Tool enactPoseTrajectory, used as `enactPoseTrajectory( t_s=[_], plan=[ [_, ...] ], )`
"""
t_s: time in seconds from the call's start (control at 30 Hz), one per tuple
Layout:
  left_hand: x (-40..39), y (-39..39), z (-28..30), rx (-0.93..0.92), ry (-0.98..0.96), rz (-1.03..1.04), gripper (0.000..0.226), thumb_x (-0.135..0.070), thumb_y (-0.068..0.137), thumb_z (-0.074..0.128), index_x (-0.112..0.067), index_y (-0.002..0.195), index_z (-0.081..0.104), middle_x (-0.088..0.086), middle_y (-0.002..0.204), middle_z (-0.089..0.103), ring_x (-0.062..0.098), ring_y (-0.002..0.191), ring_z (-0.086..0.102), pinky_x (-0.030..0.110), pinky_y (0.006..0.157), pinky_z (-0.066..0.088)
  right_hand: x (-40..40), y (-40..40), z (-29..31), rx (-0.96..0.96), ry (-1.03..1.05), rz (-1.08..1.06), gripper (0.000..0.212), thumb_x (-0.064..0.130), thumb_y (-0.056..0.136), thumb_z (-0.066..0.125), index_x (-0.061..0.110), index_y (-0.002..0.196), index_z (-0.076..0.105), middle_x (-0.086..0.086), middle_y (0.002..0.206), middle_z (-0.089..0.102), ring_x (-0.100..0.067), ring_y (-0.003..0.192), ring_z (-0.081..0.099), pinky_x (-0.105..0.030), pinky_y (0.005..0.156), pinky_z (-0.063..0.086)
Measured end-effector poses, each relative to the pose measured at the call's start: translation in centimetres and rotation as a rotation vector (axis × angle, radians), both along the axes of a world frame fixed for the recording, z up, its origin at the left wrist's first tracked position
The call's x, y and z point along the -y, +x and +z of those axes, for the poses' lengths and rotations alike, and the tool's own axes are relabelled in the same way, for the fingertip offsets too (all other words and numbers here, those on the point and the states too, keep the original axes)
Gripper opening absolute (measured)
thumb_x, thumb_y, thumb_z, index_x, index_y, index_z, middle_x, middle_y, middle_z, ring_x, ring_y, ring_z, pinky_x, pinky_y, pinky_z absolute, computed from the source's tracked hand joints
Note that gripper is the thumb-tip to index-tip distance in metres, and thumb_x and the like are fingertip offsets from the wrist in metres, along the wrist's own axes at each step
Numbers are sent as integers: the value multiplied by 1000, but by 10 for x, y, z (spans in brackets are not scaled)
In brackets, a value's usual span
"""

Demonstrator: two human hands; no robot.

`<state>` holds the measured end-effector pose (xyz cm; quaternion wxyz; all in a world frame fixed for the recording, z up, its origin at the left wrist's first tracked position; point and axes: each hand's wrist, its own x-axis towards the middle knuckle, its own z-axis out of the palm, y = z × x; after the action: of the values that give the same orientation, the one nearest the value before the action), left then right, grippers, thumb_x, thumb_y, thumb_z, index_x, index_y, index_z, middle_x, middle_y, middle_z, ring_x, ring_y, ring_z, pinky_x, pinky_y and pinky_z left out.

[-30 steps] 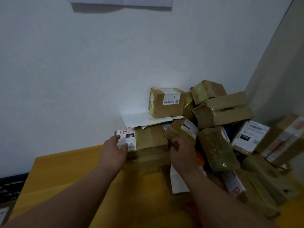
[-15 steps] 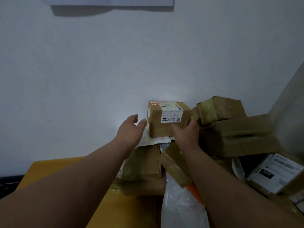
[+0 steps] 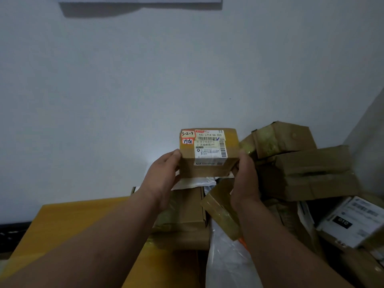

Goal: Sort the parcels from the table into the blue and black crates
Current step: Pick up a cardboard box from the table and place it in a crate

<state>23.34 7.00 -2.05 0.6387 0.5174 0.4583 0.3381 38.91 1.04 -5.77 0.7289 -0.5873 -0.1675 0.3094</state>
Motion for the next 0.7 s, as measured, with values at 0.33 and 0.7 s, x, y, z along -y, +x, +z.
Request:
enactPoseTrajectory(
  t_s=[0.33,0.7],
  plan=[
    [38,-95,5,59,118,72,18,-41,97,50,-27,104,60,-6,103,68,11,101,61,30,81,52,47,-87,24,250,-141,5,21,43,98,48,24,100,57,5,95,64,-10,90,63,-26,70,48],
    [47,-284,-5,82,151,178,28,-45,91,60,-30,114,57,-17,88,73,3,84,69,32,82,52,70,-262,14,277,-86,418,80,22,90,67,43,150,18,-5,109,66,-11,86,72,-23,64,57]
  ],
)
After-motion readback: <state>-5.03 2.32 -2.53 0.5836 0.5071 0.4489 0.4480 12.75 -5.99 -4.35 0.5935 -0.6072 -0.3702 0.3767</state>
